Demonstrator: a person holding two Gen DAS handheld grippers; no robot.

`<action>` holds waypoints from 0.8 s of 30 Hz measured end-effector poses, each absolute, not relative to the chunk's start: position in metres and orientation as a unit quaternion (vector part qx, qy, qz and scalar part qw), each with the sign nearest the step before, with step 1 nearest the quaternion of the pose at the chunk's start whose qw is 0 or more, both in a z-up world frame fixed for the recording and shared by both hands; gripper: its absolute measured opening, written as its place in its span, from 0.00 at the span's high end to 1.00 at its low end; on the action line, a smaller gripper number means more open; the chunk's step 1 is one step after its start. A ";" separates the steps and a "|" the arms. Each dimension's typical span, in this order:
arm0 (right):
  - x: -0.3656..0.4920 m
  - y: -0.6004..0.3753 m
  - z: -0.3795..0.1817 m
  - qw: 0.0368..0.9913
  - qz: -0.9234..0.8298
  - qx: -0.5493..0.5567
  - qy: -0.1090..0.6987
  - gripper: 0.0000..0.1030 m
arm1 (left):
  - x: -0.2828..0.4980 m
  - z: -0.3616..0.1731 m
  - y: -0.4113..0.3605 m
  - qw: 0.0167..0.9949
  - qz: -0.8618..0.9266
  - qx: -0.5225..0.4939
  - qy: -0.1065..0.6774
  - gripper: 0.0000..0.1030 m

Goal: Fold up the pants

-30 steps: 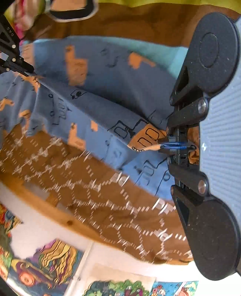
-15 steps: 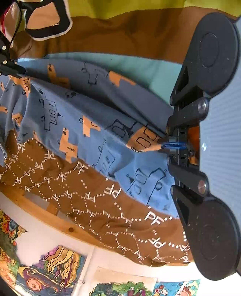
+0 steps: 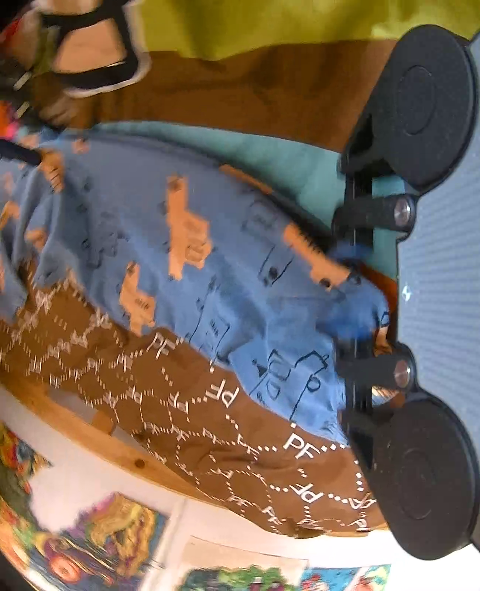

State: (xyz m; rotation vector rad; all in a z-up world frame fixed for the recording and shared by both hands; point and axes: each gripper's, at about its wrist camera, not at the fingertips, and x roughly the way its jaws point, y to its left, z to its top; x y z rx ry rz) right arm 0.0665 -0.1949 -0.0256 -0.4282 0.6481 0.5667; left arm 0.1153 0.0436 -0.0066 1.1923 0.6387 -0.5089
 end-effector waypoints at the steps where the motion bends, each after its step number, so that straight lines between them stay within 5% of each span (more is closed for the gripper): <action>1: 0.065 -0.199 -0.025 0.889 0.268 -0.200 0.313 0.51 | 0.116 -0.001 0.042 0.761 -0.232 0.526 0.301 0.38; 3: 0.062 -0.208 -0.024 0.897 0.253 -0.184 0.311 0.23 | 0.120 0.016 0.035 0.795 -0.234 0.459 0.320 0.30; 6: 0.059 -0.224 -0.020 0.915 0.213 -0.160 0.304 0.11 | 0.125 0.030 0.016 0.851 -0.235 0.341 0.323 0.13; 8: 0.059 -0.237 -0.016 0.925 0.181 -0.143 0.302 0.06 | 0.128 0.031 -0.006 0.878 -0.245 0.268 0.313 0.12; 13: 0.060 -0.275 -0.006 0.942 0.086 -0.123 0.299 0.01 | 0.133 0.012 -0.077 0.890 -0.302 0.184 0.289 0.09; 19: 0.055 -0.328 -0.008 0.945 0.005 -0.086 0.317 0.01 | 0.123 -0.021 -0.147 0.880 -0.349 0.207 0.247 0.01; 24: 0.054 -0.359 -0.011 0.938 -0.020 -0.061 0.340 0.01 | 0.111 -0.048 -0.160 0.891 -0.308 0.242 0.229 0.16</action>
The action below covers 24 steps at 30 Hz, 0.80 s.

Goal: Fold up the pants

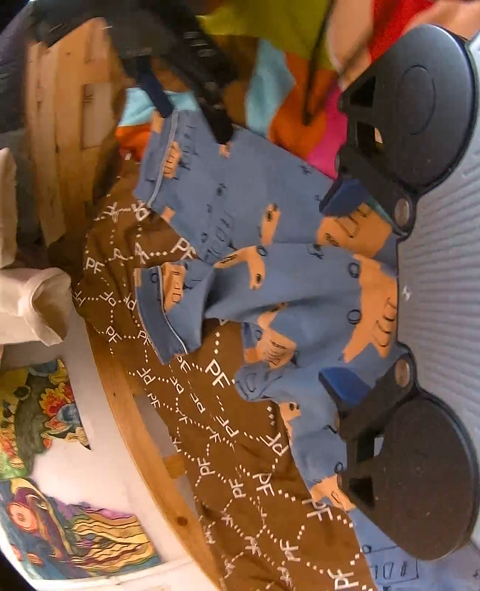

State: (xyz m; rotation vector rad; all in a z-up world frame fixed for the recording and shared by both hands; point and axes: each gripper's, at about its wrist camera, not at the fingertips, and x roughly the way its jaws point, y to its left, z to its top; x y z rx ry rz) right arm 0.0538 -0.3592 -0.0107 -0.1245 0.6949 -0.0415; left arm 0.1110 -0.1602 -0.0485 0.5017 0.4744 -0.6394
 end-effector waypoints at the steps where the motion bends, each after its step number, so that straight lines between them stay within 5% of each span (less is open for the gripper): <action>1: 0.054 -0.362 -0.010 0.937 -0.021 -0.062 0.344 0.01 | 0.107 -0.051 -0.161 0.888 -0.311 0.255 0.221 0.18; 5: 0.062 -0.360 -0.007 0.937 -0.023 -0.079 0.339 0.01 | 0.086 -0.053 -0.167 0.892 -0.271 0.330 0.146 0.33; 11: 0.101 -0.336 0.002 0.947 -0.009 -0.102 0.306 0.01 | 0.073 -0.063 -0.175 0.878 -0.272 0.367 0.142 0.67; 15: 0.135 -0.309 0.010 0.947 0.039 -0.152 0.280 0.12 | 0.072 -0.062 -0.176 0.880 -0.275 0.356 0.152 0.90; 24: 0.233 -0.279 0.008 0.922 0.083 -0.226 0.305 0.52 | 0.073 -0.059 -0.169 0.884 -0.286 0.335 0.154 0.96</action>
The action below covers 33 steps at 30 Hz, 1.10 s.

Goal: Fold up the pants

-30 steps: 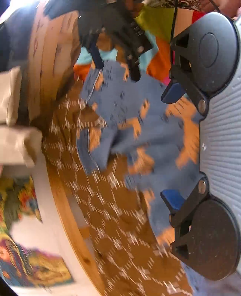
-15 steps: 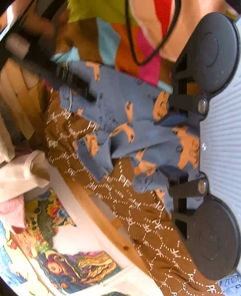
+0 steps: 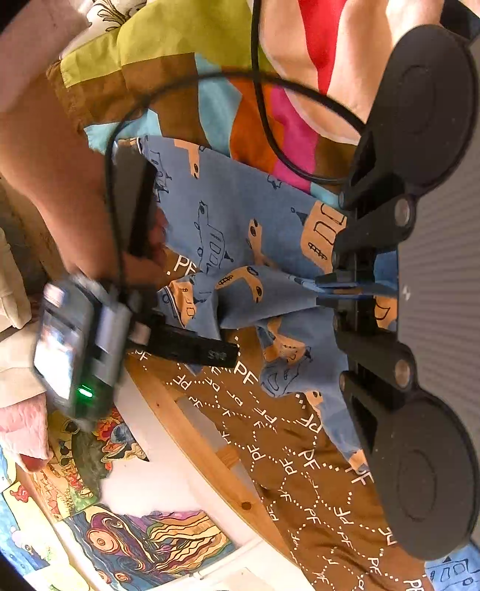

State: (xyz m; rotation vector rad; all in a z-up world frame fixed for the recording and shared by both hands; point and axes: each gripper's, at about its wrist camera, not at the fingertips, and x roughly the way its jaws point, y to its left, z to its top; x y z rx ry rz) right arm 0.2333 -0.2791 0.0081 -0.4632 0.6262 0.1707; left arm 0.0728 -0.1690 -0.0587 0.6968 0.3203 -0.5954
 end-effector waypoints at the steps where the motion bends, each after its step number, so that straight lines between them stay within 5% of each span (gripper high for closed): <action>1: 0.242 -0.280 0.006 0.918 0.079 -0.223 0.318 0.54 | 0.073 -0.059 -0.169 0.885 -0.287 0.333 0.155 0.96; 4: 0.256 -0.282 -0.002 0.913 0.072 -0.214 0.339 0.63 | 0.076 -0.058 -0.168 0.886 -0.290 0.324 0.161 0.97; 6: 0.256 -0.283 -0.002 0.915 0.063 -0.213 0.337 0.95 | 0.077 -0.058 -0.167 0.887 -0.293 0.318 0.163 0.99; 7: 0.254 -0.284 -0.001 0.915 0.059 -0.213 0.336 1.00 | 0.077 -0.057 -0.167 0.887 -0.295 0.316 0.163 0.99; 19: 0.161 -0.373 0.049 0.964 -0.033 -0.012 0.262 1.00 | 0.061 -0.041 -0.164 0.868 -0.341 0.335 0.133 0.99; 28: 0.076 -0.417 0.010 0.935 -0.095 0.119 0.321 1.00 | 0.048 -0.059 -0.173 0.831 -0.378 0.376 0.157 0.99; 31: 0.066 -0.426 -0.005 0.926 -0.101 0.161 0.327 0.90 | 0.063 -0.049 -0.168 0.833 -0.401 0.323 0.201 0.84; 33: 0.060 -0.428 -0.010 0.925 -0.101 0.173 0.323 0.77 | 0.078 -0.038 -0.166 0.837 -0.414 0.276 0.229 0.51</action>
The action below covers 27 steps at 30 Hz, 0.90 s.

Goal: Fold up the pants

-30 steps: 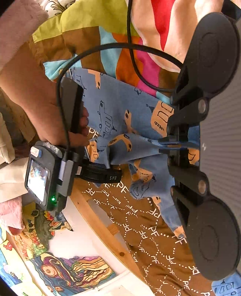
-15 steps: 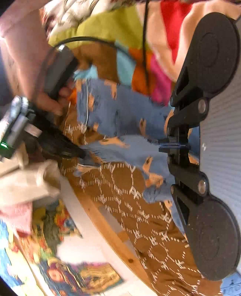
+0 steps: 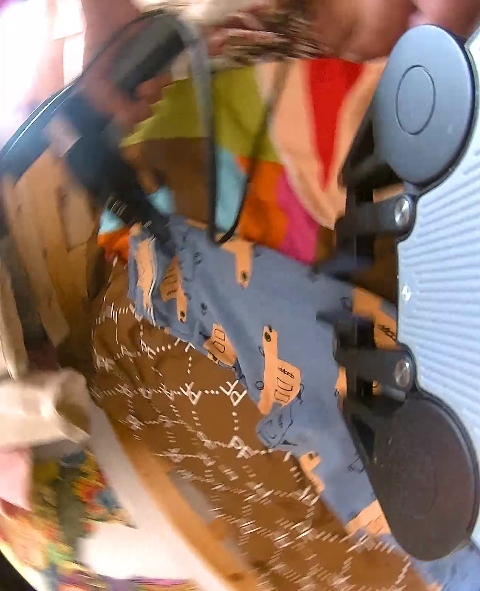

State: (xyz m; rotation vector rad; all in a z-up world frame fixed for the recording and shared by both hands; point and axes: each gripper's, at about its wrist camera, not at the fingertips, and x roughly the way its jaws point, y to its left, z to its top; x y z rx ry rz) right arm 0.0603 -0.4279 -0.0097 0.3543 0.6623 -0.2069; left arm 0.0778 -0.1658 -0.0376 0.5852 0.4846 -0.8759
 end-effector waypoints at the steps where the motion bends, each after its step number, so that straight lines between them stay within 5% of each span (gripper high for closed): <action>1: 0.058 -0.430 -0.010 0.926 -0.097 0.176 0.318 0.74 | 0.087 -0.031 -0.165 0.838 -0.420 0.253 0.238 0.46; 5: 0.056 -0.438 -0.011 0.931 -0.079 0.186 0.303 0.47 | 0.129 -0.010 -0.181 0.837 -0.434 0.218 0.253 0.38; 9: 0.052 -0.446 -0.014 0.932 -0.063 0.202 0.295 0.35 | 0.177 0.000 -0.214 0.854 -0.418 0.193 0.242 0.08; 15: 0.049 -0.441 -0.010 0.940 -0.015 0.149 0.306 0.16 | 0.241 0.005 -0.275 0.834 -0.447 0.155 0.283 0.04; 19: 0.047 -0.435 -0.008 0.945 0.003 0.121 0.303 0.17 | 0.261 0.010 -0.303 0.807 -0.503 0.145 0.274 0.05; 27: 0.062 -0.444 -0.005 0.939 0.038 0.188 0.286 0.50 | 0.290 0.008 -0.340 0.741 -0.581 0.190 0.278 0.19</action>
